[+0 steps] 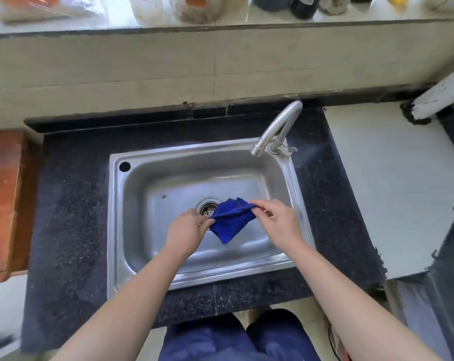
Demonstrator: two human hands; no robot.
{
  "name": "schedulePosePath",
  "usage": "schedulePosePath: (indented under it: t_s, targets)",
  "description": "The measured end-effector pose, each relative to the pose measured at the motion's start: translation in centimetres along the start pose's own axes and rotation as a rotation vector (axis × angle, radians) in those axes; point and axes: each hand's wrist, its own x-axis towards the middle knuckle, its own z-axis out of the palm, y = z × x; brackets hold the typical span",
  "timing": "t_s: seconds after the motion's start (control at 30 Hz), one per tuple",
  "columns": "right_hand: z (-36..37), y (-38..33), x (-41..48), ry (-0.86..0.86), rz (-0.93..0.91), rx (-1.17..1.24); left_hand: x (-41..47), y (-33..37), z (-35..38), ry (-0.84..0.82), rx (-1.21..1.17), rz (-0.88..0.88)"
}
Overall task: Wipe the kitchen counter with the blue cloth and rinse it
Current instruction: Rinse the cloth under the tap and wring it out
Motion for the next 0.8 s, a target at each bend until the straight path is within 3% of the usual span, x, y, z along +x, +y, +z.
schedulePosePath:
  t_s: [0.17,0.37,0.47,0.57,0.63,0.73,0.8]
  targets:
    - [-0.2,1.0,0.5,-0.187,0.127,-0.194,-0.4,-0.9,0.9,0.216,-0.076,0.061]
    - [-0.9,-0.8,3.4,-0.005,0.025,-0.174,1.9,1.2,-1.3,0.308,-0.170,0.073]
    - [-1.1,-1.6,4.0,0.127,-0.134,-0.111,3.0,2.5,-2.8,0.467,-0.210,0.075]
    - [-0.6,-1.3,3.6,0.155,-0.188,-0.107,3.0,3.0,-2.7,0.577,-0.171,0.127]
    - [0.1,0.0,3.3,0.052,-0.125,-0.171,2.6,2.4,-2.1,0.441,-0.105,0.077]
    - [0.7,2.2,2.5,-0.247,0.044,-0.370,1.8,0.9,-0.7,-0.094,0.080,-0.053]
    - [0.4,2.8,2.3,-0.281,0.102,-0.380,1.5,0.4,-0.2,-0.221,0.139,-0.048]
